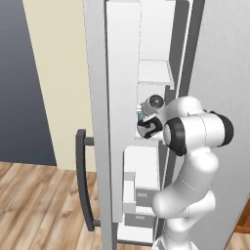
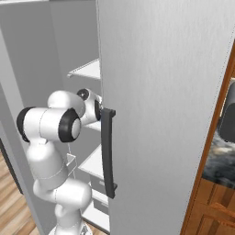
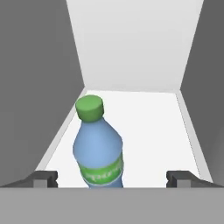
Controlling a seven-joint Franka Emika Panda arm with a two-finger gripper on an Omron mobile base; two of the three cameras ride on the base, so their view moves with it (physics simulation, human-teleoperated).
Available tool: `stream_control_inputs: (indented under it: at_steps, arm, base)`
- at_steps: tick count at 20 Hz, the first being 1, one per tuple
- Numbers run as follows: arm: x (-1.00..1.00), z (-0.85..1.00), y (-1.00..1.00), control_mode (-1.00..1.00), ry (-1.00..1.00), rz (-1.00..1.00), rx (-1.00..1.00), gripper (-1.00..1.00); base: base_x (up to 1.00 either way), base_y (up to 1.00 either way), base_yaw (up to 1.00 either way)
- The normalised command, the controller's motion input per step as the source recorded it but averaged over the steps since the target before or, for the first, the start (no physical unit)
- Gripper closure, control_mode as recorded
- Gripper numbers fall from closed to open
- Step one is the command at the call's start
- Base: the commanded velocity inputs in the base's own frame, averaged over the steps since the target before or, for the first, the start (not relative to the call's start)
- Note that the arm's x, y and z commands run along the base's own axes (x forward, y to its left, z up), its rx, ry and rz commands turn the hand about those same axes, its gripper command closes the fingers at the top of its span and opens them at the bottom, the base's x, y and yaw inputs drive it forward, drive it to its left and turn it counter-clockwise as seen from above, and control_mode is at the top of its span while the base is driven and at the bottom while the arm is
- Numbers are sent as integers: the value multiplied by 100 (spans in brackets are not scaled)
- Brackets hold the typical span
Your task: Take the bottled waters from the counter and place them in the freezer to freeze. Close the freezer door after placing the bottles.
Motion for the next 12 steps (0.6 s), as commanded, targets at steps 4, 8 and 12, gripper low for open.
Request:
stream_control_inputs:
  at_steps: [4,8,12]
  arm:
    - [-14,1,11,-100,-22,0,0,-100]
    - [-6,1,19,-100,-11,0,0,-100]
    - [0,0,31,-100,-2,0,0,-100]
  base:
    - [0,0,0]
    - [0,0,0]
    - [0,0,0]
